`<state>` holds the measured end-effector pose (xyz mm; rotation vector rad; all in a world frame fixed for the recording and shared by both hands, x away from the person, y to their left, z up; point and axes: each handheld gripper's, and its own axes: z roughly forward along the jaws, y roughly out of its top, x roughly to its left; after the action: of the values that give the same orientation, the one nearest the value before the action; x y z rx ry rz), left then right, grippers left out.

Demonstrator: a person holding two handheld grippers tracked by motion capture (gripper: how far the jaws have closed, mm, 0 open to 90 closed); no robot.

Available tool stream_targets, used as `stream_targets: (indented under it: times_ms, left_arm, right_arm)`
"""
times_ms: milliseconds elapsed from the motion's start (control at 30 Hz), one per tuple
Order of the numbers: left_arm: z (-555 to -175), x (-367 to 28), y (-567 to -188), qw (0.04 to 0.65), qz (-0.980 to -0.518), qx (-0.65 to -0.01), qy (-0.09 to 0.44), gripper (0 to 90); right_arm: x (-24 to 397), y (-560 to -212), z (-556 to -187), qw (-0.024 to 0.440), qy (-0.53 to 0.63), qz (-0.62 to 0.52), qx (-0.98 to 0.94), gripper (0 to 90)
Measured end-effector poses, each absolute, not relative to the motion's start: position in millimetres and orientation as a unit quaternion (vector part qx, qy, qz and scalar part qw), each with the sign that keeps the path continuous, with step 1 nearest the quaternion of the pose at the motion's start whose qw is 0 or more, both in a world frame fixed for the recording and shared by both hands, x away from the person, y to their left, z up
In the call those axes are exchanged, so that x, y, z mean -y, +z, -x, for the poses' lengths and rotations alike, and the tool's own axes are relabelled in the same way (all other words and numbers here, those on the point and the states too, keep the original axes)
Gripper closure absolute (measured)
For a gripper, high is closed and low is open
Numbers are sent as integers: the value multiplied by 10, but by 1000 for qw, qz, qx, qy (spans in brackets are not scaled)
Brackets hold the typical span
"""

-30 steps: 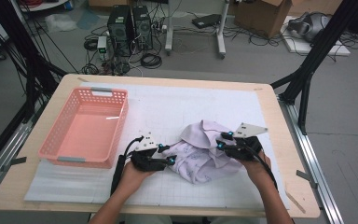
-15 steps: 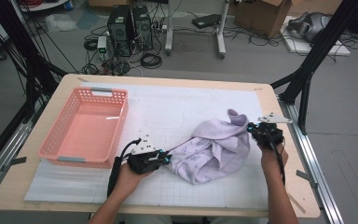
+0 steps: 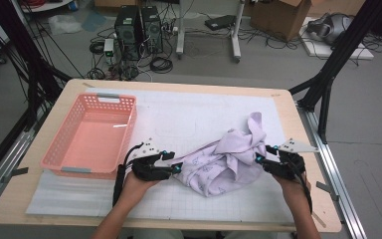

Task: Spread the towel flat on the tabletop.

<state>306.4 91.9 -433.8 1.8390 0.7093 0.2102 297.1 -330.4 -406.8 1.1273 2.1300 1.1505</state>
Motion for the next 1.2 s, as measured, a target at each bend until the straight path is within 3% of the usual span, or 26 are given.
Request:
stream_targets:
  times_ms: [200, 267, 333, 367, 433, 500, 533, 567, 600, 900, 1200]
  left_arm:
    - [-3194, -841, -4385, 531, -784, -310, 84, 440]
    - [-3255, -787, -4383, 525, -787, -315, 78, 431]
    - [-3303, -720, -4385, 516, -795, -312, 72, 427]
    - [-3319, -681, -4392, 511, -799, -310, 68, 427]
    - [-3338, -619, -4430, 501, -806, -308, 59, 430]
    - [-3341, -590, -4463, 493, -816, -298, 45, 468]
    - [-3332, -583, -4466, 493, -820, -288, 41, 640]
    - [-3318, -578, -4456, 491, -824, -279, 41, 640]
    - [-3290, -571, -4439, 493, -827, -267, 49, 788]
    - [-3142, -717, -4360, 521, -808, -260, 92, 800]
    - [-3122, -872, -4370, 546, -782, -285, 94, 780]
  right_arm:
    - [2965, -4059, -3006, 165, 440, -343, -813, 455]
    - [2909, -4064, -3045, 165, 426, -343, -821, 479]
    - [2794, -4113, -3200, 165, 374, -352, -842, 612]
    - [2794, -4113, -3200, 165, 374, -352, -842, 612]
    - [2764, -4127, -3274, 172, 356, -355, -847, 781]
    - [2766, -4119, -3335, 178, 352, -354, -848, 842]
    - [2784, -4076, -3386, 182, 368, -357, -839, 849]
    - [2784, -4076, -3386, 182, 368, -357, -839, 849]
    - [2794, -3997, -3438, 193, 382, -362, -828, 855]
    - [2607, -3626, -3874, 243, 406, -350, -808, 859]
    - [2138, -3433, -4381, 291, 422, -338, -789, 860]
